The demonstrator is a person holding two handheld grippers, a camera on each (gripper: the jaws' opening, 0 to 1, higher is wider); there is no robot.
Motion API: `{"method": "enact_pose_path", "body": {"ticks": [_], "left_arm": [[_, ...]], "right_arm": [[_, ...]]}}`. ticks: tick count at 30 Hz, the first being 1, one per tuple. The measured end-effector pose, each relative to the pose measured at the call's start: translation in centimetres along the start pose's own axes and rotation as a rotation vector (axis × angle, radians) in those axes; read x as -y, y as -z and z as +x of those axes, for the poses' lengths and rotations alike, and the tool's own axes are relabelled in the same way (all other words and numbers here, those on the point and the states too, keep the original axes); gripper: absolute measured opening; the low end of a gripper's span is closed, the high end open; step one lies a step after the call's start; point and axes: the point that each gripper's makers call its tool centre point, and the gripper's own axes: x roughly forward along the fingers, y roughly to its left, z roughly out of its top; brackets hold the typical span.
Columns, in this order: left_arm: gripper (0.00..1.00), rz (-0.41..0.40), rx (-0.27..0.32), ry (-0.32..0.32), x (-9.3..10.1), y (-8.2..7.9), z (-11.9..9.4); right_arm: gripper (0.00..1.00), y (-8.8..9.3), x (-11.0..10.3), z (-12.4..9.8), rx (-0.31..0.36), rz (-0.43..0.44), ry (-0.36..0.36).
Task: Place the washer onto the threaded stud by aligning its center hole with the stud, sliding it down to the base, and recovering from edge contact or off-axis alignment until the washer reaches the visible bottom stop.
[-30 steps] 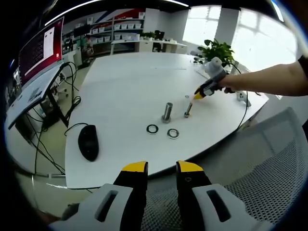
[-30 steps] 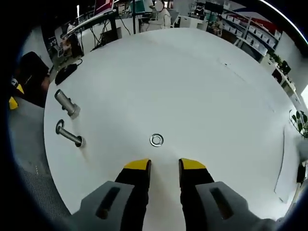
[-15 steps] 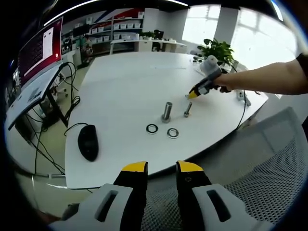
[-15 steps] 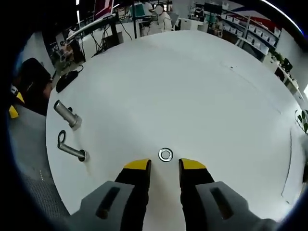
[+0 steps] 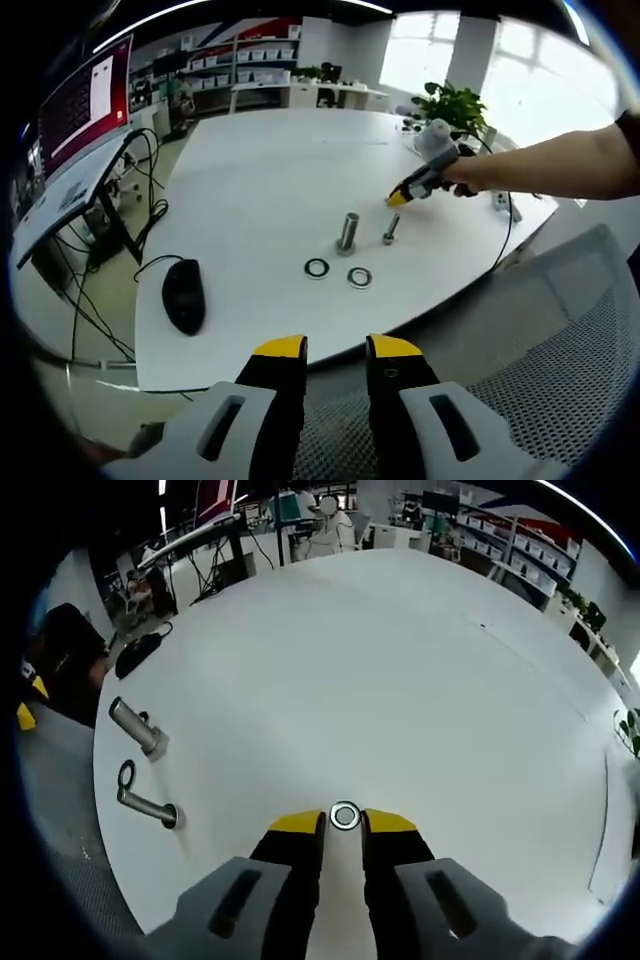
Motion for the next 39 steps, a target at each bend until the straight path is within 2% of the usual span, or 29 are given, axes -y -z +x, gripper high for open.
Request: {"method": "enact_pose_path", "body": {"ticks": [9,13,14,15,23,30,39], "left_arm": [[0.22,0.002,-0.002,0.003,0.0,0.0,0.0],[0.22,0.001,-0.001,0.002,0.0,0.0,0.0],[0.22,0.0,0.0,0.002,0.0,0.0,0.0],[0.22,0.0,0.0,0.001,0.0,0.0,-0.1],[0.22,0.0,0.001,0.001,0.0,0.0,-0.1],[0.22,-0.006,0.005,-0.005,0.1,-0.1,-0.1],[0.22,0.001,0.003,-0.004,0.0,-0.1,-0.1]], "right_arm": [[0.14,-0.1,0.3,0.1,0.002,-0.008,0.014],[0.14,0.4,-0.6,-0.4,0.007,-0.02,0.014],[0.14,0.7,-1.1,-0.6,0.013,-0.037,0.013],[0.14,0.9,-1.5,-0.7,0.015,-0.09,0.003],[0.14,1.6,-2.5,-1.0,0.002,-0.079,-0.015],[0.14,2.6,-4.6,-2.2,-0.029,-0.141,-0.049],[0.14,3.6,-6.6,-3.1,-0.037,-0.169,-0.082]]}}
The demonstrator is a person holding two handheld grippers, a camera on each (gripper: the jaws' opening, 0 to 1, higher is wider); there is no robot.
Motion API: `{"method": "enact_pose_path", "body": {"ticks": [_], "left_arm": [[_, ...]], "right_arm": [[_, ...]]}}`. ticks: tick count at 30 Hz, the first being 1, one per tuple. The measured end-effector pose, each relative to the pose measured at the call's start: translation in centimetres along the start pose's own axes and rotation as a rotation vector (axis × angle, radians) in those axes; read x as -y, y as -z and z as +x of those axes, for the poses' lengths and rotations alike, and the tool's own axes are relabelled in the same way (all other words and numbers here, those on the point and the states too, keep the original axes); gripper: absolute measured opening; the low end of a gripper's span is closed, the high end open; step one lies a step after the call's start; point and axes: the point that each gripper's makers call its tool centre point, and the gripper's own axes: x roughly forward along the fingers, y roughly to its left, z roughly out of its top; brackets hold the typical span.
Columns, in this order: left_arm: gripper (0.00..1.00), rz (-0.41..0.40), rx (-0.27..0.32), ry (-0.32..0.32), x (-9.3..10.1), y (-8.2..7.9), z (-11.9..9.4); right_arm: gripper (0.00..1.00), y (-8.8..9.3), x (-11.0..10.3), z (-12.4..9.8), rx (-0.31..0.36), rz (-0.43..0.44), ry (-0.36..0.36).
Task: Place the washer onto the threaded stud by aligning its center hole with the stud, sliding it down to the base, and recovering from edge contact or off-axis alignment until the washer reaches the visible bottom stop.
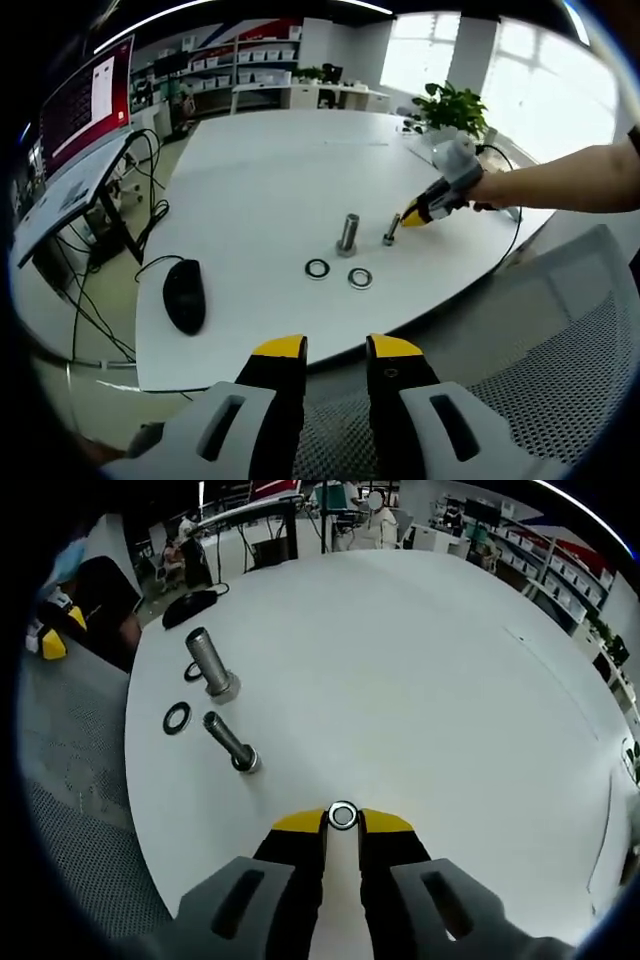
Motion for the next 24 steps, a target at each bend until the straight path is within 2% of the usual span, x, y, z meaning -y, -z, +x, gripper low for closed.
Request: {"method": "enact_pose_path", "body": {"ticks": [3,11,24], "left_arm": [[0.22,-0.002,0.004,-0.001,0.0,0.0,0.0],[0.22,0.005,-0.002,0.003,0.2,0.0,0.0],[0.22,0.004,0.0,0.003,0.2,-0.1,0.0]], "right_arm": [[0.14,0.1,-0.9,-0.2,-0.031,-0.08,-0.026],[0.14,0.4,-2.1,-0.4,-0.081,-0.141,-0.06],[0.14,0.4,-2.0,-0.3,-0.102,-0.145,-0.067]]}}
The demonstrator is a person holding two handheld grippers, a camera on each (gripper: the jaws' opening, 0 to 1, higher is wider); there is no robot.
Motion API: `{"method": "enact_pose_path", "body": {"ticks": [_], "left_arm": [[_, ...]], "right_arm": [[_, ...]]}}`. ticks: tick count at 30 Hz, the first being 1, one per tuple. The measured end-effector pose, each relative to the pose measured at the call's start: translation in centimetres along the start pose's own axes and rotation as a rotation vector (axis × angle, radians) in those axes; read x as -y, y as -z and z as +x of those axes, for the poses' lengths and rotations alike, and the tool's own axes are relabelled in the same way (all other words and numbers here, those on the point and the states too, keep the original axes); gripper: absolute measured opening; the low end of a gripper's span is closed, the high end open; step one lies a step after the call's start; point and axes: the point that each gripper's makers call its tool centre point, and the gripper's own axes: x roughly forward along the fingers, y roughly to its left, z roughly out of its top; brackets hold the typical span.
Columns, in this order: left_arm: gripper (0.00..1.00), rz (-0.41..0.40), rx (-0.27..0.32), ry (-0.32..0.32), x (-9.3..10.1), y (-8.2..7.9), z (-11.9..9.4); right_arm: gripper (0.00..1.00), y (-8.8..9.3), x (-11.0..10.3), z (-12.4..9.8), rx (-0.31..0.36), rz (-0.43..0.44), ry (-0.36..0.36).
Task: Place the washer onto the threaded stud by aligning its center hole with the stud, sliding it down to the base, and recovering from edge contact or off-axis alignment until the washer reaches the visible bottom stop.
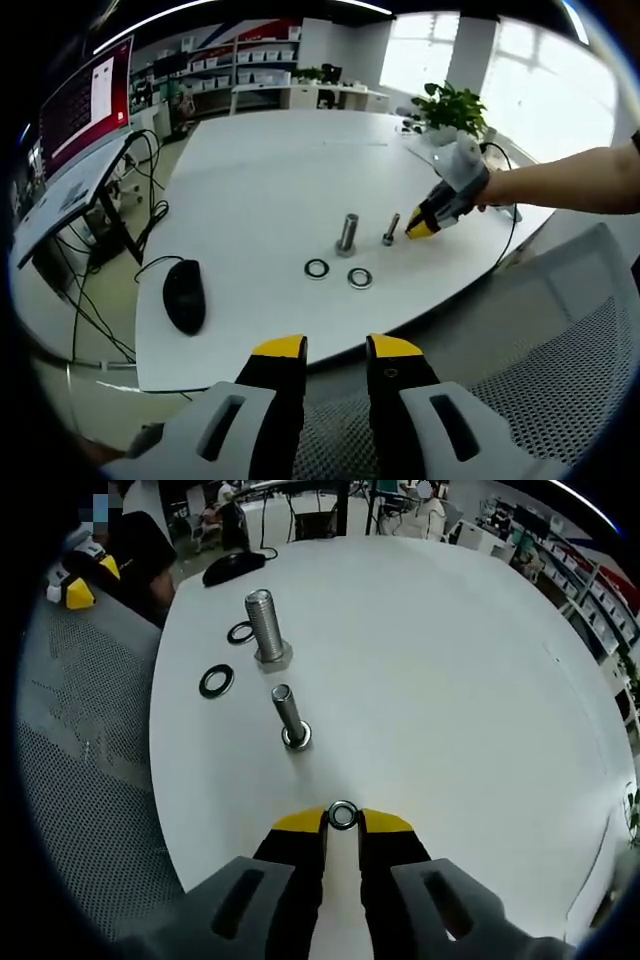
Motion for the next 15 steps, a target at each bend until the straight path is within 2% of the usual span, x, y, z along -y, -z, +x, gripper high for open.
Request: {"method": "enact_pose_path", "body": {"ticks": [15], "left_arm": [[0.22,0.002,0.0,0.0,0.03,-0.01,0.0]], "right_arm": [[0.14,0.02,0.04,0.17,-0.015,-0.01,0.0]]}}
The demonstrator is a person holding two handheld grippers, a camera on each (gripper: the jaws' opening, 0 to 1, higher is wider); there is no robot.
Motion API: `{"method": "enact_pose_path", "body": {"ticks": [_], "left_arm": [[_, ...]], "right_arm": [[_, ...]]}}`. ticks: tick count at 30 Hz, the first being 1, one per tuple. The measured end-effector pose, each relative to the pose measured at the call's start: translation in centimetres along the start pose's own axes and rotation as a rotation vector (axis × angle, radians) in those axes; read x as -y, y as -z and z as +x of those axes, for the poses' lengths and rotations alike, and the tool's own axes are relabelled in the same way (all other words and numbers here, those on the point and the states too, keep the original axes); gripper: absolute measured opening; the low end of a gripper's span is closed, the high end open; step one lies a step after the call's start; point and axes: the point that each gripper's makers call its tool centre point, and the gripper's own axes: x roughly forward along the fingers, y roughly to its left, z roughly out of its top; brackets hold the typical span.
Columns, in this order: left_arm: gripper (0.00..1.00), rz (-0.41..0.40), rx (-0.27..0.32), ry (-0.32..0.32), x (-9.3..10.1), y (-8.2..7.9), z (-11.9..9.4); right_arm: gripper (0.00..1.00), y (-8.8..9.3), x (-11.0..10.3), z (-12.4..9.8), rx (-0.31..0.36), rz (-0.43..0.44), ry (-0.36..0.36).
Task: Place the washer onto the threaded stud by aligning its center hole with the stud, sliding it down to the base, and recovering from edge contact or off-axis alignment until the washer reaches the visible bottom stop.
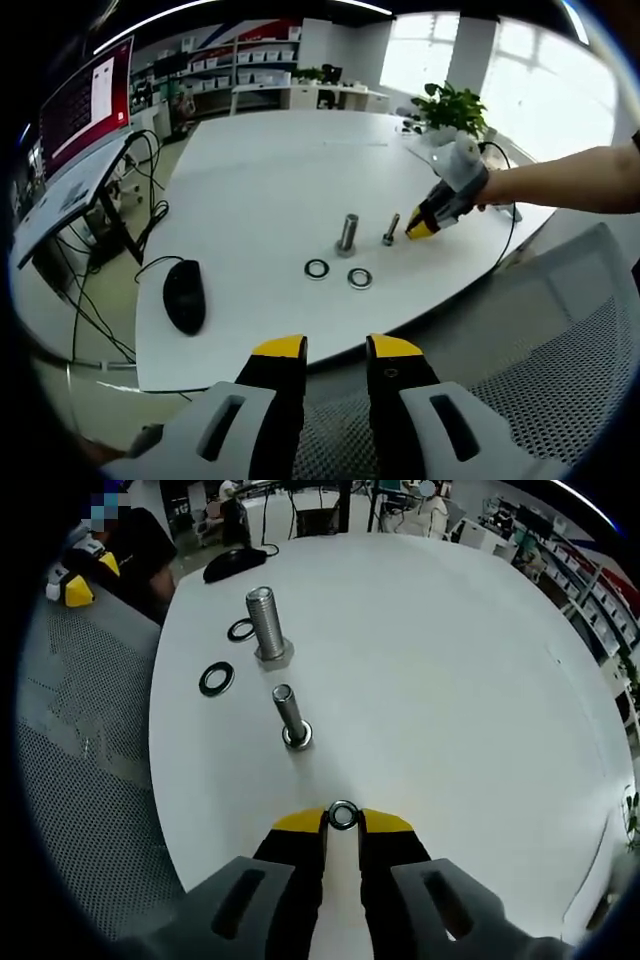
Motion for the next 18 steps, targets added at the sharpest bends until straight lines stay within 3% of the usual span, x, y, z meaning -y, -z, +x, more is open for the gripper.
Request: {"method": "enact_pose_path", "body": {"ticks": [18], "left_arm": [[0.21,0.005,-0.005,0.007,0.07,0.04,0.04]], "right_arm": [[0.14,-0.02,0.13,0.19,-0.042,0.001,-0.014]]}}
